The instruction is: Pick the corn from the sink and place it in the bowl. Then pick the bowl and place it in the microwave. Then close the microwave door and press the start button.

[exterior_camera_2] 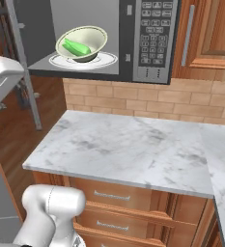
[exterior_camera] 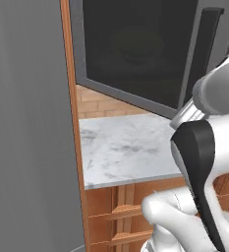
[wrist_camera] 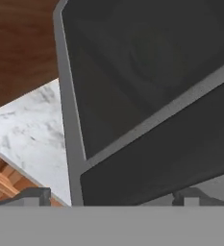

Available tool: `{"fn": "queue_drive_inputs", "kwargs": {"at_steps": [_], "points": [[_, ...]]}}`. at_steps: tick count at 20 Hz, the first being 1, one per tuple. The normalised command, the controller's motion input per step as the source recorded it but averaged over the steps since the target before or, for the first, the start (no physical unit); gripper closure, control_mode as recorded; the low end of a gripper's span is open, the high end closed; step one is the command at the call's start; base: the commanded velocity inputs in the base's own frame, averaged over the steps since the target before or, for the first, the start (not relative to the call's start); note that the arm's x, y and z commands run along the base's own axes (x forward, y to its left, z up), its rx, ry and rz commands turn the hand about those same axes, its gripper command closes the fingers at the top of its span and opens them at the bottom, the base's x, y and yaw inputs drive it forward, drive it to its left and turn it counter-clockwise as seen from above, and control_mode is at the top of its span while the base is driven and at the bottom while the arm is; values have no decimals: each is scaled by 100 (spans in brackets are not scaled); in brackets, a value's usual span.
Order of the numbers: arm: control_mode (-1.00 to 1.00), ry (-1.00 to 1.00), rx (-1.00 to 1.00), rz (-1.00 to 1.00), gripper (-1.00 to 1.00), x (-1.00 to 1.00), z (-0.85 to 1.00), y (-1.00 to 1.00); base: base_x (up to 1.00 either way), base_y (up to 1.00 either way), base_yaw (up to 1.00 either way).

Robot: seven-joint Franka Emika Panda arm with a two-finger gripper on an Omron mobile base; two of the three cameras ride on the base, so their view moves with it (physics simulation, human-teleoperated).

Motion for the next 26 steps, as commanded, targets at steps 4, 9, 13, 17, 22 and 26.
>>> {"fn": "queue_drive_inputs", "kwargs": {"at_steps": [4, 9, 13, 17, 22, 26], "points": [[-100, 8, 9, 0, -100, 100, 0, -63, 0, 0, 0], [-100, 10, 5, 0, -100, 100, 0, -29, 0, 0, 0], [-100, 12, 0, 0, -100, 100, 0, -5, 0, 0, 0], [-100, 6, 0, 3, -100, 100, 0, 0, 0, 0, 0], [-100, 2, -1, 6, -100, 100, -3, 4, 0, 0, 0], [-100, 0, -5, 10, -100, 100, -18, 12, 0, 0, 0]]}}
